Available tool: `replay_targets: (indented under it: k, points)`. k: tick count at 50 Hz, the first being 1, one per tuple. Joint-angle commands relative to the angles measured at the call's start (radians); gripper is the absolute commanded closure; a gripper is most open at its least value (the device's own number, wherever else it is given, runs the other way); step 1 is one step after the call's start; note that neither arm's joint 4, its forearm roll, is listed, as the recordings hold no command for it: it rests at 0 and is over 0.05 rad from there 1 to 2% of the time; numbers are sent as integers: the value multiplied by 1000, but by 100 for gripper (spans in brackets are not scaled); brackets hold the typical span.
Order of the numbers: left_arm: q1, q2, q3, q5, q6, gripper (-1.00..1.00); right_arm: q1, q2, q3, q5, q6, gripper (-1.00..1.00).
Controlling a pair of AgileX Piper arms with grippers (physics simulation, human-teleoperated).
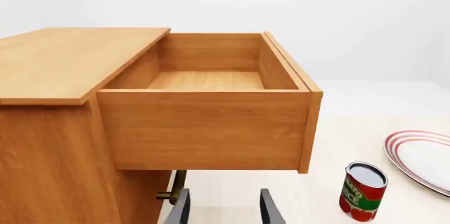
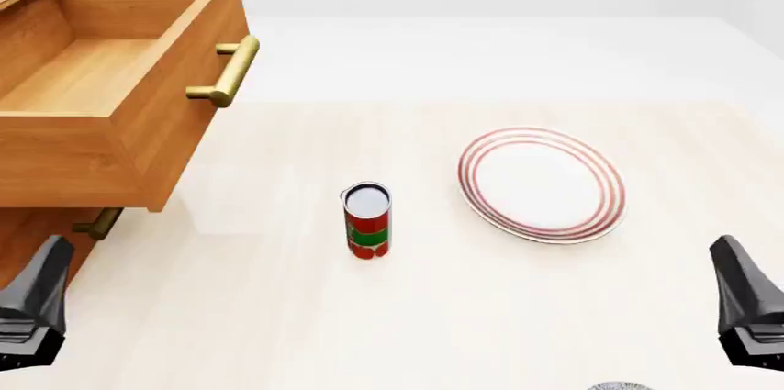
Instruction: Put the bowl in the top drawer of the cabinet.
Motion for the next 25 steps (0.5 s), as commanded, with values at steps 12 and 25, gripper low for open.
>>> replay_targets:
  k: [12,25]
  points:
    - [0,2,-7,-8,5,-100,10,7,-3,-1,-15,-100]
    - [-65,-1,-18,-3,16,-100,10,3,-3,1,-15,-100]
